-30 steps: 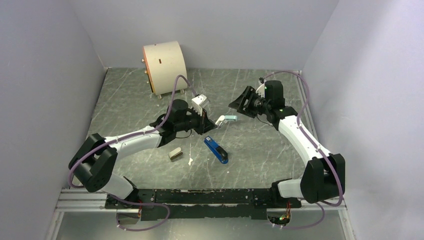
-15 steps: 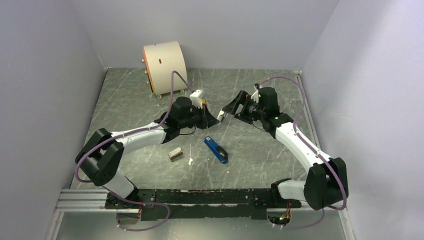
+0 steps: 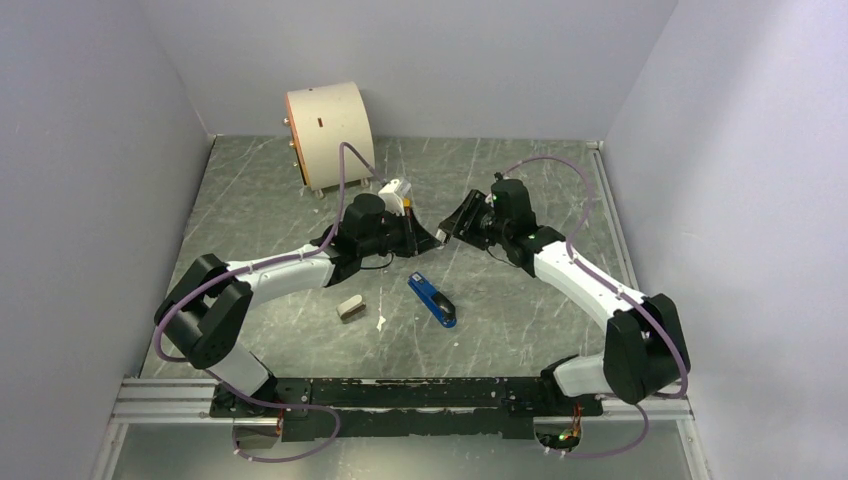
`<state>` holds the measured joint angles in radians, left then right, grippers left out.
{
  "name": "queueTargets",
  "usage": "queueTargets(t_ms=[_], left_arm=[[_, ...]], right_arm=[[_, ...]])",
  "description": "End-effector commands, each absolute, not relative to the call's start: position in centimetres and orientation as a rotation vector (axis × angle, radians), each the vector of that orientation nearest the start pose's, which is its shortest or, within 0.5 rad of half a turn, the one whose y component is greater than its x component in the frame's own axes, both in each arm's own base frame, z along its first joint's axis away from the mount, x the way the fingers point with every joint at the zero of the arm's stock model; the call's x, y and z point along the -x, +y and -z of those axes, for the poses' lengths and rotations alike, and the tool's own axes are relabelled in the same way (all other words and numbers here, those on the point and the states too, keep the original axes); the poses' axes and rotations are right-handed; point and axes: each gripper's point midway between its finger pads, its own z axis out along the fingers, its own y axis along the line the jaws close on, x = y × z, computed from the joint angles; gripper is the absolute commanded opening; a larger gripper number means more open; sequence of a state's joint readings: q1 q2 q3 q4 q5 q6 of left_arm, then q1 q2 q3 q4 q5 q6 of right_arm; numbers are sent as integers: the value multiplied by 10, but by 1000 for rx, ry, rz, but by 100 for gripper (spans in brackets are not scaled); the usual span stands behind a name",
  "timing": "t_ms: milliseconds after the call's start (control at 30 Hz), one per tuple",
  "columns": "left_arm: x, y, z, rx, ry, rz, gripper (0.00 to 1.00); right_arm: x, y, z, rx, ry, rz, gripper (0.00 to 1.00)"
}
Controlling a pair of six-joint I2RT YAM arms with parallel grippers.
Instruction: Load the staples into the stapler
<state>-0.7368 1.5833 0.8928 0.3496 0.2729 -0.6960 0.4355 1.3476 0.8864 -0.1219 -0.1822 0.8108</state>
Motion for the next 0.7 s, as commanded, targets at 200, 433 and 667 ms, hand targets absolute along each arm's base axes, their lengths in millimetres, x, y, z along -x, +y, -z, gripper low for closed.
queueTargets(t_ms=[200,433,667], left_arm=[[-297,-368,-167,-208,2050,1203,29],[-304,-329,-145,-28,2146,1008,64],[-302,-304,-143,7,2168,892,70]], right_arm=[[-350,223,-164,-285,2208,-816,23],[-363,192,-128,-187,2312,-488,21],[-368,172,-80,-91,2475,-228,21]])
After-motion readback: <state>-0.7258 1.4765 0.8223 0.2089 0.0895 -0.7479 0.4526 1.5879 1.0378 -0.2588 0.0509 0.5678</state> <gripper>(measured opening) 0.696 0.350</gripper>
